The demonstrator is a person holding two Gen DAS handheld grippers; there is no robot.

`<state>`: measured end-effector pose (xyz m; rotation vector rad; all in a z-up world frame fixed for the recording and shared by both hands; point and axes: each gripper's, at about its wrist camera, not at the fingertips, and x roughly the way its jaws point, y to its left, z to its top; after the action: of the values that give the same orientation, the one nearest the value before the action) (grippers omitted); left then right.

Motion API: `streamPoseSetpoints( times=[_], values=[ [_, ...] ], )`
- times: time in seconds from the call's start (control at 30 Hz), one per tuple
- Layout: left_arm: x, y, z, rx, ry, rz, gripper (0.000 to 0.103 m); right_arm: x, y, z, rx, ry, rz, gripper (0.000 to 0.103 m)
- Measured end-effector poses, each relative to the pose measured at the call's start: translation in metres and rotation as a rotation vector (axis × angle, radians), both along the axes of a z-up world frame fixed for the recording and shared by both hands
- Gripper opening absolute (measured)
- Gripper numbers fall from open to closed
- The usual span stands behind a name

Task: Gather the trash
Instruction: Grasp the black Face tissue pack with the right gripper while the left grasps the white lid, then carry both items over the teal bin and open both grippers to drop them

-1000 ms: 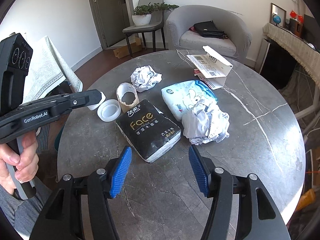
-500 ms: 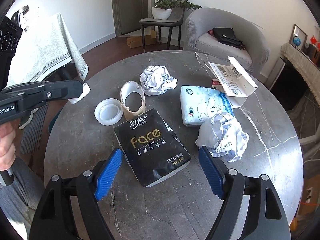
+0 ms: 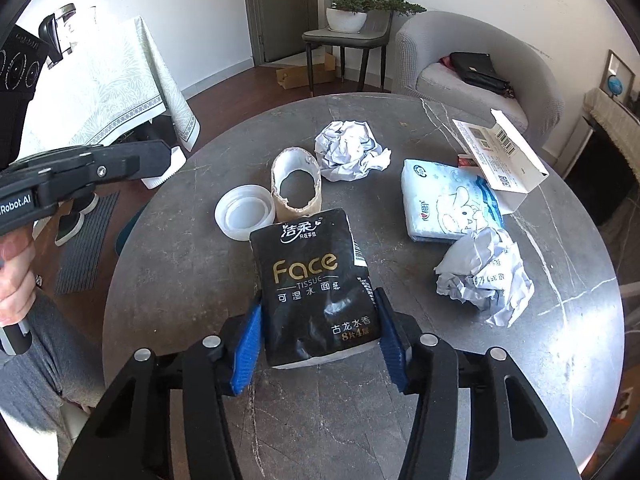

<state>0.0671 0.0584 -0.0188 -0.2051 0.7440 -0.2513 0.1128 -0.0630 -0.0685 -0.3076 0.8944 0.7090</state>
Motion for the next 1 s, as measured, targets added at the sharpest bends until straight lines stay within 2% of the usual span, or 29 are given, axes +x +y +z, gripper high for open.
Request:
streamPoseSetpoints(
  times=[0.07,0.2,0.37,0.57,0.77,1.0],
  values=[
    [-0.002,-0.004,0.0,0.025,0.003,-0.006,0.002,-0.004,-0.003,0.004,-0.01,-0.006,-0.003,0.045],
    [-0.005,-0.003,0.002,0.023,-0.005,-0.01,0.002,-0.015,-0.015,0.019,0.045,-0.015,-0.014,0.044],
    [-0.007,0.016,0.001,0.042,-0.001,0.024,0.002,-0.024,-0.008,0.034,0.084,-0.038,-0.017,0.044],
    [-0.008,0.056,-0.001,0.016,-0.011,0.085,0.002,-0.025,0.031,0.041,0.108,-0.038,0.025,0.044],
    [-0.012,0.103,-0.02,0.022,0.033,0.168,0.002,-0.028,0.089,0.046,0.12,-0.04,0.084,0.044],
    [-0.023,0.156,-0.04,0.049,0.083,0.253,0.002,-0.028,0.144,0.038,0.128,-0.006,0.139,0.044]
  ],
)
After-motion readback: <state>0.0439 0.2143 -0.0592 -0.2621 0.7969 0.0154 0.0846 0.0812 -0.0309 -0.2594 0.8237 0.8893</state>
